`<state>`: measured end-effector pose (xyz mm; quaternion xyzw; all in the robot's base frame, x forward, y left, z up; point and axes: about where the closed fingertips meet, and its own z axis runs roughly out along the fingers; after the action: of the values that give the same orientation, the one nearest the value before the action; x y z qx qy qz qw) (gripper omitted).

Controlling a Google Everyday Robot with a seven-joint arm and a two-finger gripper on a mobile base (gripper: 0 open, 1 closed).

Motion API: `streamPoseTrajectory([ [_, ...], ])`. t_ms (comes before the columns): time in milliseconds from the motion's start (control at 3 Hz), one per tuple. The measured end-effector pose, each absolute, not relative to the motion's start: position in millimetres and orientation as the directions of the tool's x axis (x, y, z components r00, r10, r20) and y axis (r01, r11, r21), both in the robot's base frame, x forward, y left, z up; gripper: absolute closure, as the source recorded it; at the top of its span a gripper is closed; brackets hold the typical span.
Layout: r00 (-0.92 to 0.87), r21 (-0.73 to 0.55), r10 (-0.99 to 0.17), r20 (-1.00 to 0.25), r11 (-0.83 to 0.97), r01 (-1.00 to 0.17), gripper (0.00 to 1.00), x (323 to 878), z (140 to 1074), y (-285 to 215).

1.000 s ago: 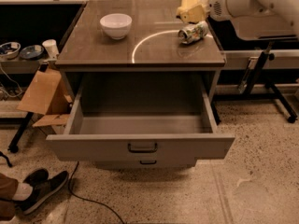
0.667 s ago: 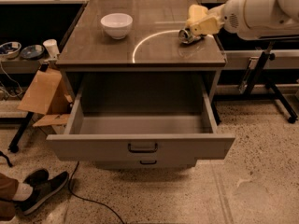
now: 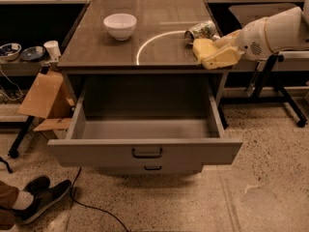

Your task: Place sponge into top drawer

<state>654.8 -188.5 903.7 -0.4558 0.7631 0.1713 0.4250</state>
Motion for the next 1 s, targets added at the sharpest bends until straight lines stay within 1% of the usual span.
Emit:
streamPoseTrajectory([
  [333, -0.254, -0.036, -0.61, -0.75, 0.422, -0.906, 1.0, 625, 867, -193],
  [667, -0.266, 0.106, -0.658, -0.704, 0.273, -0.956, 1.0, 586, 830, -185],
  [1000, -0.266, 0.106, -0.658, -0.704, 0.273, -0.956, 1.0, 586, 830, -185],
])
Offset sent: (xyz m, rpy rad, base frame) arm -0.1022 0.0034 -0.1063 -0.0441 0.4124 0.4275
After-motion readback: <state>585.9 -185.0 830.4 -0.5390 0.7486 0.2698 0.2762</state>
